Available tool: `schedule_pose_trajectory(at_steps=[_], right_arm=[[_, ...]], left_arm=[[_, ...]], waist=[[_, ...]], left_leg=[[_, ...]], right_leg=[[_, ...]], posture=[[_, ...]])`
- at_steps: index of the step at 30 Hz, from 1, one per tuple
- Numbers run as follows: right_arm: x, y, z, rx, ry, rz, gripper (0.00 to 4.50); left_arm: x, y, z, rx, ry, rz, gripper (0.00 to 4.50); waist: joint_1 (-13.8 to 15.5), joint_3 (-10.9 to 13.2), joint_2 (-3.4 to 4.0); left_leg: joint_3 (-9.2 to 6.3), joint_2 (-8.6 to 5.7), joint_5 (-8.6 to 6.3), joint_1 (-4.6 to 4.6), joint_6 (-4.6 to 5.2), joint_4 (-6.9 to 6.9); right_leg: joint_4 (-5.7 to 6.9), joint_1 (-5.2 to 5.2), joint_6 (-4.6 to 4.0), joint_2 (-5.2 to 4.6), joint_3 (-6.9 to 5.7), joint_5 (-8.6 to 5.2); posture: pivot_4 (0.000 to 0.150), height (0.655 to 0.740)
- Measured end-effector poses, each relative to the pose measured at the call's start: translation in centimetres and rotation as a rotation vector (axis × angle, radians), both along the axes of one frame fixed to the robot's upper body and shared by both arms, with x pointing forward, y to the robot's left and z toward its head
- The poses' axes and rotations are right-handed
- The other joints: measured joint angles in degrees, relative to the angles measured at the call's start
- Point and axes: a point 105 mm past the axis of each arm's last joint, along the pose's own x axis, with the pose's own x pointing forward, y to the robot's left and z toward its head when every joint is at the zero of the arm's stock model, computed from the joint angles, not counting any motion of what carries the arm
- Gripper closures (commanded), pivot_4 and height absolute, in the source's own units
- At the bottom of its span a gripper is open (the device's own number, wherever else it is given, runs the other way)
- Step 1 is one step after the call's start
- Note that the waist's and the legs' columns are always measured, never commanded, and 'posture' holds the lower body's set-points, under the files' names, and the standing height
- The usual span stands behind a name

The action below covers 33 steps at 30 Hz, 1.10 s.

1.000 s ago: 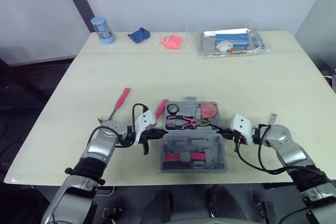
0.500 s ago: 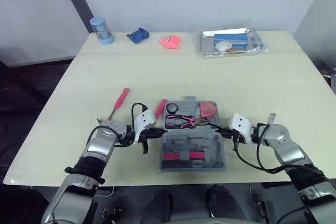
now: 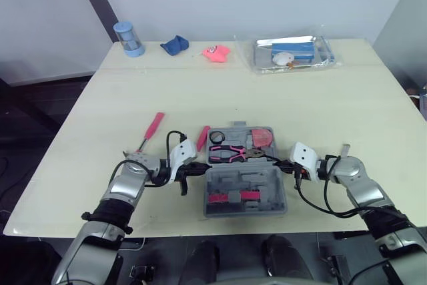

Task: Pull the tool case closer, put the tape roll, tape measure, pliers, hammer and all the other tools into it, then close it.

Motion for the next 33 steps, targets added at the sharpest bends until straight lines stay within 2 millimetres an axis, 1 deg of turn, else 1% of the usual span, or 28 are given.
schedule_pose_trajectory(at_steps=[17,33], right_arm=[[-0.59,0.07,-0.04,-0.002,0.051,0.012,4.37],[-0.49,-0.25,0.06,-0.018,0.022,0.013,4.37]], left_arm=[[-0.06,0.05,0.02,0.002,0.01,0.0,4.5],[-0.07,0.14,-0.01,0.002,-0.003,-0.007,4.5]], waist=[[0.03,0.0,0.0],[0.05,0.0,0.0]], left_leg=[[-0.01,0.0,0.0,0.0,0.0,0.0],[-0.01,0.0,0.0,-0.02,0.0,0.0]], right_leg=[[0.0,0.0,0.0,0.0,0.0,0.0],[-0.01,0.0,0.0,0.0,0.0,0.0]], posture=[[0.15,0.74],[0.15,0.74]])
